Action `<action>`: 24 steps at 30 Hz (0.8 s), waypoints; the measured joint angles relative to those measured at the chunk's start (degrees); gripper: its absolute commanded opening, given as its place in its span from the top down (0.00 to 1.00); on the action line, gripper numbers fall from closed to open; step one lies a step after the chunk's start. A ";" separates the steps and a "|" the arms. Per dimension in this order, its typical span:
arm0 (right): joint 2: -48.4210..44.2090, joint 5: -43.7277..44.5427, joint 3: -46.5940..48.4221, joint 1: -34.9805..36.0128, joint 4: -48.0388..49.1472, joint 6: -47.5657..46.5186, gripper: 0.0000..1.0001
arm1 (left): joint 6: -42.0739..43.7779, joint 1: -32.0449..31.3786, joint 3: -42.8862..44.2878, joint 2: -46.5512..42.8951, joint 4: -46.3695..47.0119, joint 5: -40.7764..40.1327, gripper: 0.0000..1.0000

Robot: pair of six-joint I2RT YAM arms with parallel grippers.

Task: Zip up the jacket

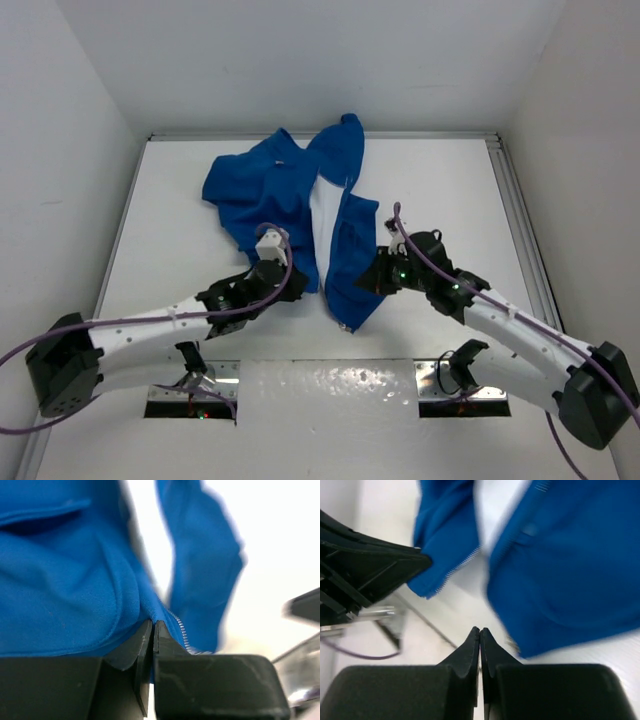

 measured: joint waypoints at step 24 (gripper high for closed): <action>15.61 -3.93 4.09 8.90 27.80 23.15 0.49 | -9.64 0.00 -10.86 -13.86 19.67 -5.90 1.00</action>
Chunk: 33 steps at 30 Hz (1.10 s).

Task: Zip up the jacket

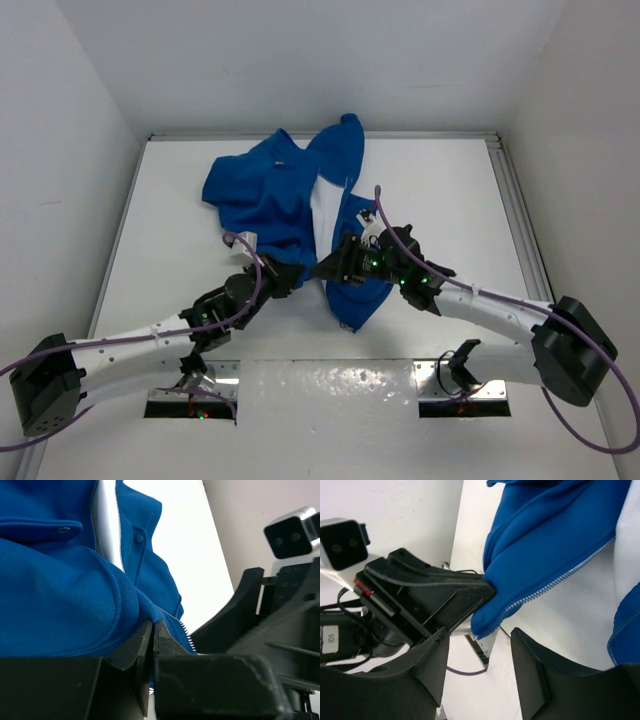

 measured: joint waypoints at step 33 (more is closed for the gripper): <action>9.44 -3.72 -3.93 0.33 24.33 0.55 1.00 | -3.13 0.00 -1.62 -6.40 -0.09 7.13 0.51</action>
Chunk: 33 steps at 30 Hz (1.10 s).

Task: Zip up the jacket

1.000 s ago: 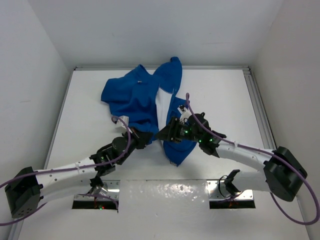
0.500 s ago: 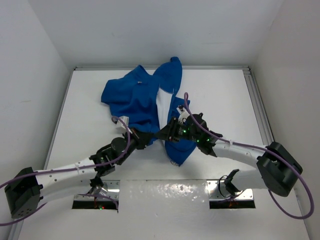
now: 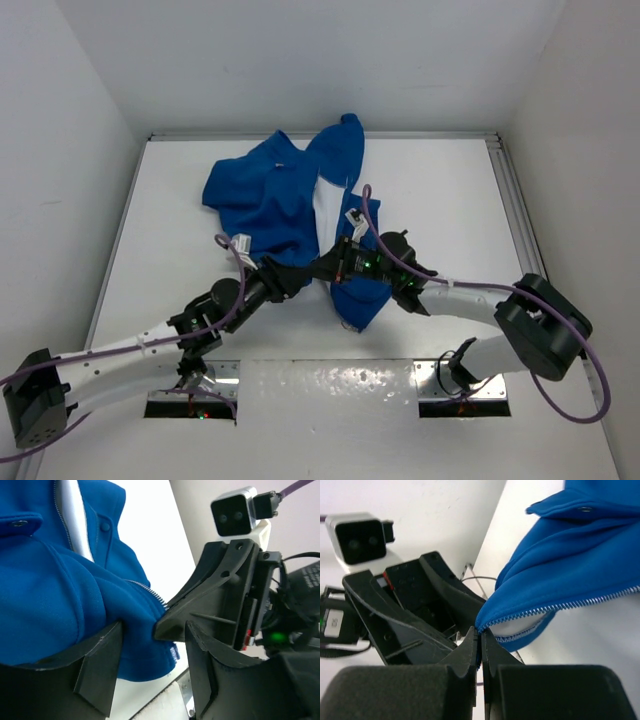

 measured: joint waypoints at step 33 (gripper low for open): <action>2.67 -9.18 0.42 -2.19 17.49 6.23 1.00 | 1.09 0.00 -0.81 -13.84 -6.69 2.08 0.58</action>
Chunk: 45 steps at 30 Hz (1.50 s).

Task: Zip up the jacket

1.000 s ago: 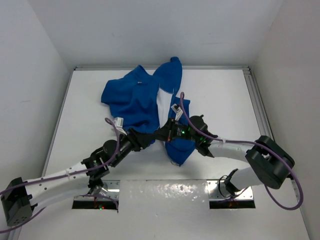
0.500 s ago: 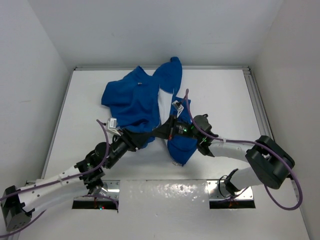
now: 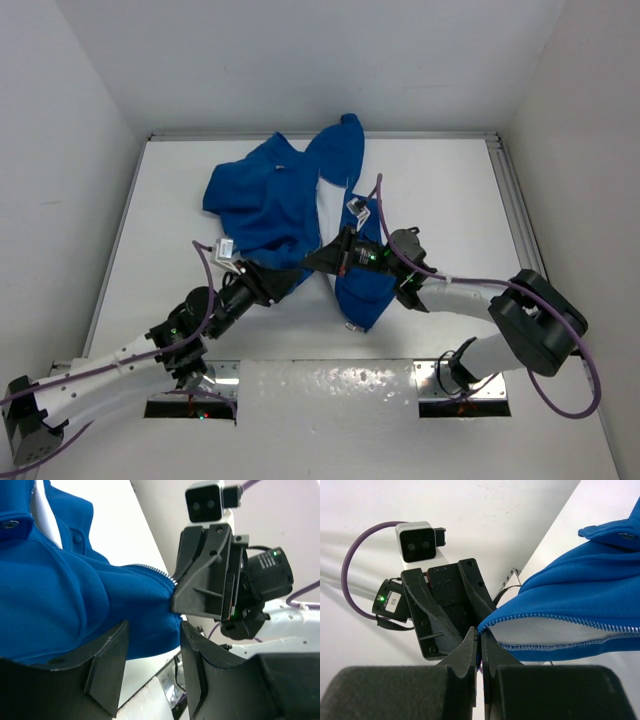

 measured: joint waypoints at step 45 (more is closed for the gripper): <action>-23.47 20.92 -0.83 -0.63 -55.04 -24.39 1.00 | 12.28 0.00 0.22 3.82 5.84 -11.26 1.00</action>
